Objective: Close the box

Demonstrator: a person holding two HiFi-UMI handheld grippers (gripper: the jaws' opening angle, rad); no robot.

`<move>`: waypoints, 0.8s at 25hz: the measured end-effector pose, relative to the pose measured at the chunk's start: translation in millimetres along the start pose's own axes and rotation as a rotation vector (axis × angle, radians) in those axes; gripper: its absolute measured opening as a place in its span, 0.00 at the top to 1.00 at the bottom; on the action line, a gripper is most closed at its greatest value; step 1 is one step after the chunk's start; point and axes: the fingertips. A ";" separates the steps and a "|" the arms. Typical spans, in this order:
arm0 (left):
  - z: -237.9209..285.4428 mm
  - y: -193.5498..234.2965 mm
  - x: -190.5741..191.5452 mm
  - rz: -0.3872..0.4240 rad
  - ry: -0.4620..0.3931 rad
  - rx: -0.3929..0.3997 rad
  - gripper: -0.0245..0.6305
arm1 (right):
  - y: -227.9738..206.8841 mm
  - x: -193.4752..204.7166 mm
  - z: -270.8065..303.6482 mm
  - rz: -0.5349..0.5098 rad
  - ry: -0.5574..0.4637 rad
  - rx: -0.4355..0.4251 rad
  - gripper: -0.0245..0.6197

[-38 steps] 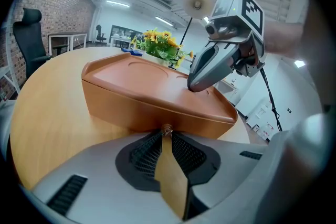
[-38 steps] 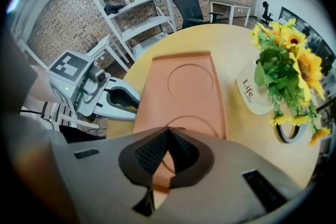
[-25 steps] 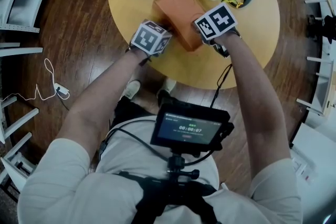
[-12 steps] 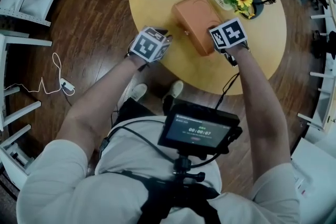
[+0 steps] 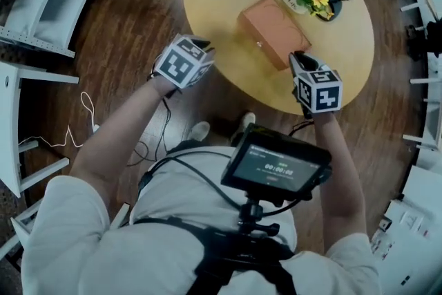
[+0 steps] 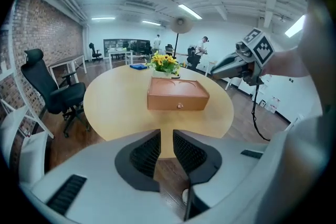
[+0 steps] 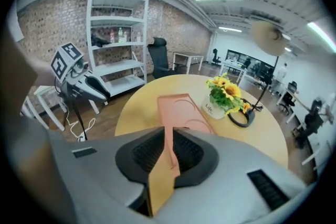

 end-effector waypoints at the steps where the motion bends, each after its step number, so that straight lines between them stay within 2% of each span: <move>1: -11.4 -2.3 -4.2 0.013 -0.011 0.009 0.85 | 9.0 7.3 -17.7 0.050 -0.023 0.024 0.87; 2: -22.5 -4.8 -6.8 0.020 -0.020 0.014 0.85 | 18.6 15.8 -34.3 0.100 -0.045 0.046 0.83; 7: -50.6 -14.3 -24.1 0.002 -0.061 -0.001 0.85 | 52.8 56.1 -88.4 0.329 -0.133 0.112 0.81; 13: -86.5 -66.9 -42.0 0.058 -0.078 0.016 0.85 | 89.4 102.9 -157.2 0.453 -0.186 0.163 0.80; 20: -133.4 -132.8 -17.0 0.071 -0.042 0.014 0.85 | 126.4 134.4 -227.3 0.491 -0.277 0.194 0.78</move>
Point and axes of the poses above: the fingertips, and each gripper's own axes: z forward along the fingers, y to its left, x out of its underside, and after that the axes turned 2 degrees about x, right-handed
